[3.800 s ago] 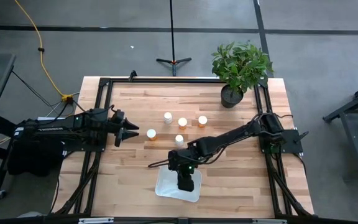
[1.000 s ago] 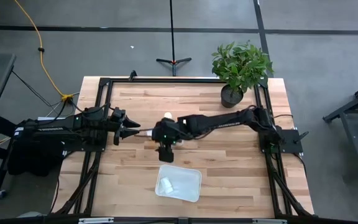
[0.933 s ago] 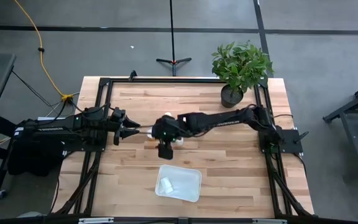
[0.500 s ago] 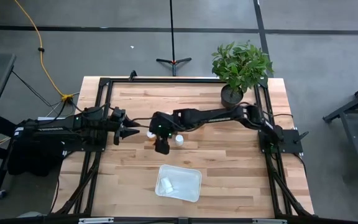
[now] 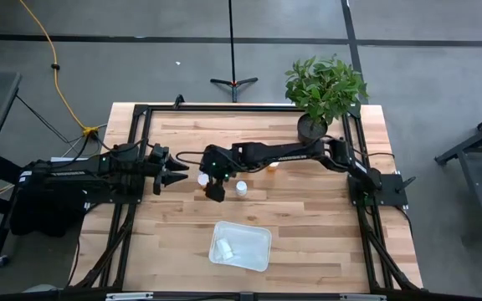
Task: Pick and place pill bottles into a basket
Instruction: Put the bottom orange pill bottle into the white bin
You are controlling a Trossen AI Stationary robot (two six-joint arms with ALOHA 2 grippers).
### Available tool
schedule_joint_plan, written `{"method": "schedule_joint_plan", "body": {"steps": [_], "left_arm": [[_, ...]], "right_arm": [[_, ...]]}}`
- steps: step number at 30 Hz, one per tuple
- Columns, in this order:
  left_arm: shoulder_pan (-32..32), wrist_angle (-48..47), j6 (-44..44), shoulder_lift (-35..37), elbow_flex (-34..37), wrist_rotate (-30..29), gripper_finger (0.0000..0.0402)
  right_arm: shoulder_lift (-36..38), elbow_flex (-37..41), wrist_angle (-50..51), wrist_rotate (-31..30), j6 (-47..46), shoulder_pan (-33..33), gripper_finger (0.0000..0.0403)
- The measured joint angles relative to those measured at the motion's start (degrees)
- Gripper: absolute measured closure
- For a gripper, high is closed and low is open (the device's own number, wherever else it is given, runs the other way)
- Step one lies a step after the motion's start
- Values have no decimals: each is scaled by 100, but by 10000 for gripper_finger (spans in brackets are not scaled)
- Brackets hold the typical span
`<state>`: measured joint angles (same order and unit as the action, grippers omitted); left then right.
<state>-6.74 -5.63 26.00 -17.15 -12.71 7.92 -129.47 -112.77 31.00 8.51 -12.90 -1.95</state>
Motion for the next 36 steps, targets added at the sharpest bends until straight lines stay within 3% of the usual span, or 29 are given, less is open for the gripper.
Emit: {"method": "schedule_joint_plan", "body": {"steps": [12, 36], "left_arm": [[0, -4, 0, 2, 2, -15, 186], [0, -52, 0, 1, 2, -9, 186]], "right_arm": [[-59, 22, -58, -197, -70, -235, 96], [-728, 42, -769, 286, -364, -140, 96]]}}
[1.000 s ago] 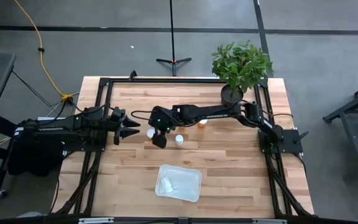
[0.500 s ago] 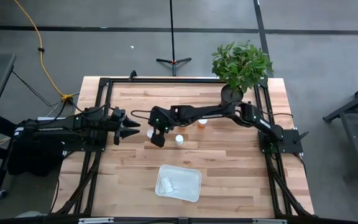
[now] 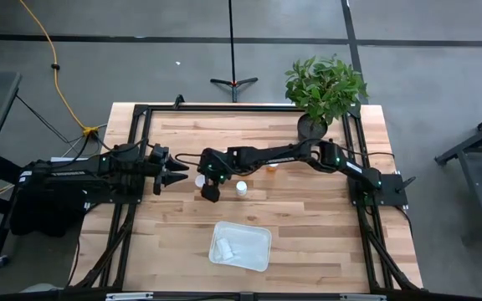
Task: Pick and place pill bottles into a basket
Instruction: Put the bottom orange pill bottle into the white bin
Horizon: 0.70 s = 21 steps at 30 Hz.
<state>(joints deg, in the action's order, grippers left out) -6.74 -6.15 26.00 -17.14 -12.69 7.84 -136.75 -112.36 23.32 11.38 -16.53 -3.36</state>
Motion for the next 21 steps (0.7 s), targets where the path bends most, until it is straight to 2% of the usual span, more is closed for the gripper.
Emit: {"method": "schedule_joint_plan", "body": {"steps": [21], "left_arm": [[0, 0, -24, 0, 0, 20, 186]], "right_arm": [[4, 0, -494, 56, 4, -11, 96]]}}
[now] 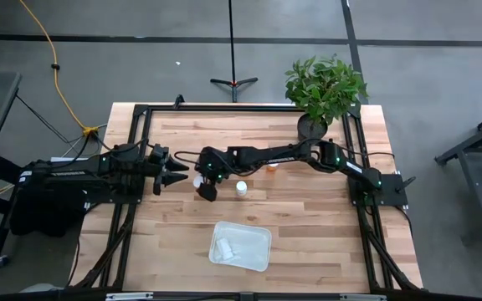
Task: Pick and place pill bottles into a basket
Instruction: Put the bottom orange pill bottle into the white bin
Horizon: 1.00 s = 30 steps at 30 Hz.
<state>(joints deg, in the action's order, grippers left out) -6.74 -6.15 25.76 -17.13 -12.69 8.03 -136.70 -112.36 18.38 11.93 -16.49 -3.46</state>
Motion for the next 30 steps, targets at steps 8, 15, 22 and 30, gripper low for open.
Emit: {"method": "schedule_joint_plan", "body": {"steps": [8, 15, 22, 30], "left_arm": [[0, 0, 0, -1, 0, -2, 186], [0, 0, 2, 0, 0, -4, 186], [0, 0, 2, 1, -1, -7, 186], [0, 2, 2, 1, 0, -40, 186]], "right_arm": [[7, 0, -51, -212, 44, -28, 96], [-2, 0, -68, -198, 48, -31, 96], [-40, -4, -75, -106, 44, -31, 96], [-209, 1, -191, -81, -2, 31, 96]]}}
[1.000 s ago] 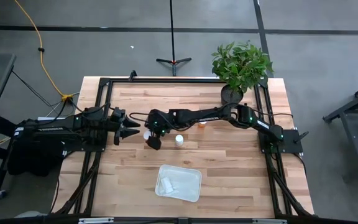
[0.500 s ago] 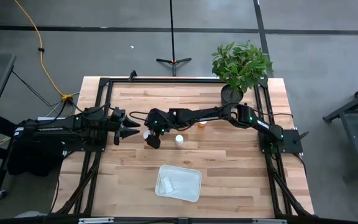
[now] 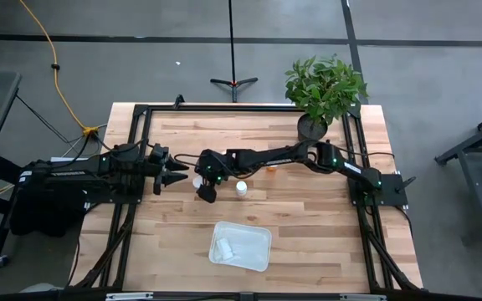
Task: Pick and place pill bottles into a basket
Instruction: Put the bottom orange pill bottle into the white bin
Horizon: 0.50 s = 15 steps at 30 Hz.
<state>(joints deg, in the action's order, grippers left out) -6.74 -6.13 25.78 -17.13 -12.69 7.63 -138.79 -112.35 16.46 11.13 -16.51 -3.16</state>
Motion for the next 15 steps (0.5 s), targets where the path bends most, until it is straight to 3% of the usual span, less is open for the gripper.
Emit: {"method": "schedule_joint_plan", "body": {"steps": [15], "left_arm": [[0, -2, 0, 0, 0, 21, 186]], "right_arm": [[-82, -10, -259, -14, -104, 4, 97]]}}
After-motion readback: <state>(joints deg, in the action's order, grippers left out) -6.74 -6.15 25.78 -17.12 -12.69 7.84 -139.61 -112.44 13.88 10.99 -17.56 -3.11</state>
